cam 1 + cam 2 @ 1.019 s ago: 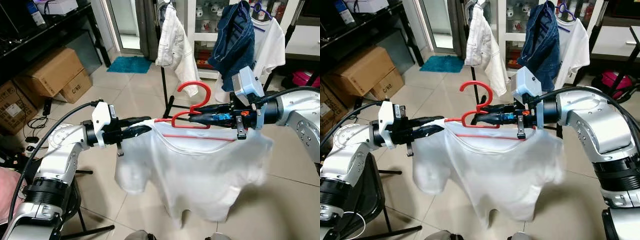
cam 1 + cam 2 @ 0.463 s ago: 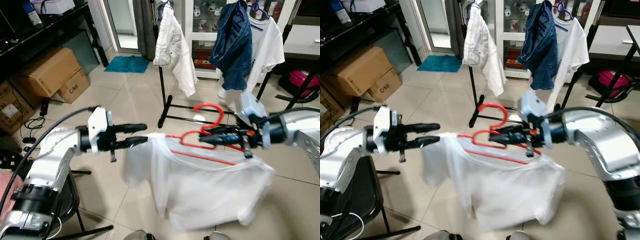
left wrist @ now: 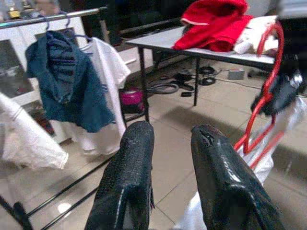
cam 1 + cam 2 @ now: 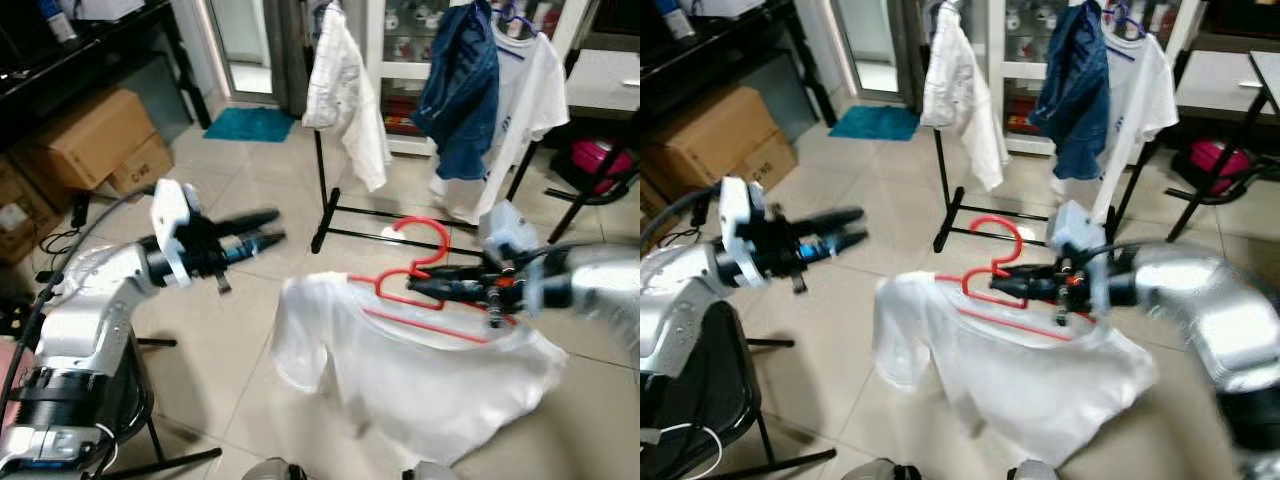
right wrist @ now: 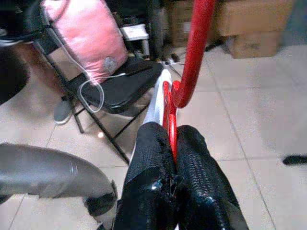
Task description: Hang hanger
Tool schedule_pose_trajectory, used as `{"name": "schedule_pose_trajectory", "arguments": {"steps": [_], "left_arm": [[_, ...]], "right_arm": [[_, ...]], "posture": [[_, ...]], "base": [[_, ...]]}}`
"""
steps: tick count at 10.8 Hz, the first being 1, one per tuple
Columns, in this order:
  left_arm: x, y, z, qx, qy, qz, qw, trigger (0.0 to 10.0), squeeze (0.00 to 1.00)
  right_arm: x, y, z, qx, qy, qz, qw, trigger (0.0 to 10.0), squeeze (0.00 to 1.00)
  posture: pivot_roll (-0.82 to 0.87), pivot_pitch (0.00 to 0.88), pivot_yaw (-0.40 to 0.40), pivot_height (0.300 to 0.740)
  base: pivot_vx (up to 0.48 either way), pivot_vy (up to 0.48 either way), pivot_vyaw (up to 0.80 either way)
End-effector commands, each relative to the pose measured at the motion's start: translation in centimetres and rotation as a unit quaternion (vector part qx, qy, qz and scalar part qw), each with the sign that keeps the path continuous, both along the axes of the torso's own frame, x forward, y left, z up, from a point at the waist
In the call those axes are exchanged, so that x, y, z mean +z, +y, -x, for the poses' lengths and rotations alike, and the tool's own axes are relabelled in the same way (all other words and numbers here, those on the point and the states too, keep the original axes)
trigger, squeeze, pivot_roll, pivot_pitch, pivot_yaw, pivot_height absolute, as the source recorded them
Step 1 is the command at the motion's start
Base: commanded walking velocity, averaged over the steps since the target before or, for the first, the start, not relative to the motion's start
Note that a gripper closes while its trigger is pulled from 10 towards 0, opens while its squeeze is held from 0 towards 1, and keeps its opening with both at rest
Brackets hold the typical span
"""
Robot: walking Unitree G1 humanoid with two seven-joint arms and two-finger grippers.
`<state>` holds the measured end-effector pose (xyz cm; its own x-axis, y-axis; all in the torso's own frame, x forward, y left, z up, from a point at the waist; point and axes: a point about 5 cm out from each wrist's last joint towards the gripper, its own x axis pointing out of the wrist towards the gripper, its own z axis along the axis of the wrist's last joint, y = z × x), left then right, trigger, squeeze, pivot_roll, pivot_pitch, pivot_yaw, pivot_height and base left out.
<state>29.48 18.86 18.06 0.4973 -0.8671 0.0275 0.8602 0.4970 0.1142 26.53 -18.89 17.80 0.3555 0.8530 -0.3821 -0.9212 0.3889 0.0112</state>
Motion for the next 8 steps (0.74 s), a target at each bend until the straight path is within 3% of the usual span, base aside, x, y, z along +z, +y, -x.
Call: {"name": "schedule_pose_trajectory", "arguments": {"steps": [1, 2, 3, 4, 5, 6, 7, 8], "left_arm": [[-0.2, 0.4, 0.0, 0.046, 0.011, -0.013, 0.999, 10.0, 0.0], [-0.5, 0.3, 0.2, 0.091, 0.01, -0.008, 0.996, 10.0, 0.0], [-1.4, -0.1, 0.6, 0.147, 0.019, -0.02, 0.989, 10.0, 0.0], [-2.1, -0.6, 0.9, 0.164, 0.032, -0.027, 0.986, 10.0, 0.0], [-2.8, -2.1, 1.9, 0.181, 0.034, -0.006, 0.983, 10.0, 0.0], [-3.7, -2.9, 2.3, 0.2, 0.037, -0.016, 0.979, 10.0, 0.0], [-4.6, -3.4, 2.7, 0.226, 0.041, -0.014, 0.973, 10.0, 0.0], [-5.2, -3.6, 2.7, 0.251, 0.063, 0.009, 0.966, 10.0, 0.0]], "right_arm": [[0.1, 0.1, -0.5, -0.049, -0.034, -0.012, 0.998, 0.0, 0.0], [-1.0, 0.1, -1.1, -0.141, -0.037, -0.042, 0.988, 0.0, 0.0], [-2.2, 0.0, -1.8, -0.28, -0.038, -0.095, 0.954, 0.0, 0.0], [-3.1, -0.2, -1.9, -0.358, -0.04, -0.105, 0.927, 0.0, 0.0], [-4.8, 0.2, -1.3, -0.433, -0.041, -0.104, 0.895, 1.3, 0.0], [-5.4, 0.9, -0.7, -0.447, -0.05, -0.1, 0.887, 6.2, 0.0], [-6.1, 0.9, -0.6, -0.497, -0.056, -0.09, 0.861, 10.0, 0.0], [-6.9, 0.3, -1.0, -0.541, -0.078, -0.038, 0.837, 10.0, 0.0]], "posture": [[-0.15, 0.072, 0.142, 0.74], [-0.15, 0.071, 0.145, 0.74], [-0.14, 0.072, 0.147, 0.74], [-0.14, 0.076, 0.148, 0.74], [-0.13, 0.085, 0.153, 0.74], [-0.13, 0.091, 0.162, 0.74], [-0.13, 0.1, 0.176, 0.74], [-0.13, 0.115, 0.171, 0.74]], "base": [[0.0, 0.0, 0.0], [0.0, 0.0, 0.0], [0.0, 0.0, 0.0], [0.0, 0.0, 0.0], [0.0, 0.0, 0.0], [0.0, 0.0, 0.0], [0.0, 0.0, 0.0], [0.0, 0.0, 0.0]]}}
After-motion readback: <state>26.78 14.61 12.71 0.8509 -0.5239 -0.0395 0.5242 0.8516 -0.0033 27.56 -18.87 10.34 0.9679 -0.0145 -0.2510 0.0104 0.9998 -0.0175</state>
